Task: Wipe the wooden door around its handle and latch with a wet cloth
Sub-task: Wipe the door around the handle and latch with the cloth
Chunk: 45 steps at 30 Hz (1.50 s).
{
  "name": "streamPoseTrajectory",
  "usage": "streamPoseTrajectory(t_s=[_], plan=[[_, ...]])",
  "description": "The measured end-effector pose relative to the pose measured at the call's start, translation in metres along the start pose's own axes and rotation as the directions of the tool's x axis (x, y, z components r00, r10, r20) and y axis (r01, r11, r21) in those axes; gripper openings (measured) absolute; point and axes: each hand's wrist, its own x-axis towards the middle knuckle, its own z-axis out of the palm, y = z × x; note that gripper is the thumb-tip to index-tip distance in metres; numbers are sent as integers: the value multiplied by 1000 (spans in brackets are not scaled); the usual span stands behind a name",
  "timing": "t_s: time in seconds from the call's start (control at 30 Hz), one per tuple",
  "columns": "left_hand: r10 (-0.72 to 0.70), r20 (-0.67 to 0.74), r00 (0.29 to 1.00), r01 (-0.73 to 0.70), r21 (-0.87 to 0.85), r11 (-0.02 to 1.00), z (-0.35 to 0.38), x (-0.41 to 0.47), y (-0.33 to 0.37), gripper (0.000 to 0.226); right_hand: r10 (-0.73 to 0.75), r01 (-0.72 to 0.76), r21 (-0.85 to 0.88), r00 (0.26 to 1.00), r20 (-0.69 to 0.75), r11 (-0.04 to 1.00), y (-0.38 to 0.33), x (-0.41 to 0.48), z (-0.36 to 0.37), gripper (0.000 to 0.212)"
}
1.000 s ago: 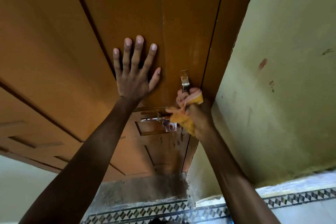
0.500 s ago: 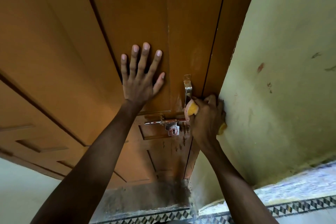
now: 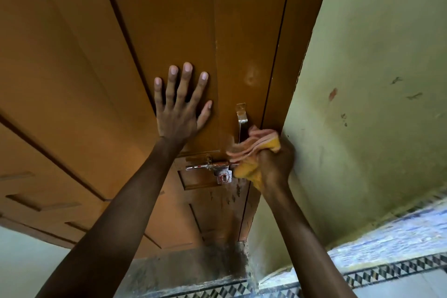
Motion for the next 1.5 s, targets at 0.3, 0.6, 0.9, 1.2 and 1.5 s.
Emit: streamPoseTrajectory(t_s=[0.3,0.6,0.9,1.2,1.5], plan=[[6,10,1000,-6,-16,1000,-3,1,0,69,-682,618,-746,658,318,249,-6,-13,29,57],[12,4,1000,-12,-7,1000,-1,0,-2,69,-575,472,-869,756,313,148,-23,-19,34,54],[20,13,1000,-20,-13,1000,-4,0,-3,67,-564,476,-875,747,352,84,0,-23,30,43],[25,27,999,-24,-39,999,-4,0,-4,71,-409,550,-831,780,473,88,60,-36,20,80],[23,23,999,-22,-49,999,-2,-1,-3,70,-658,598,-776,670,345,202,-4,-24,23,68]])
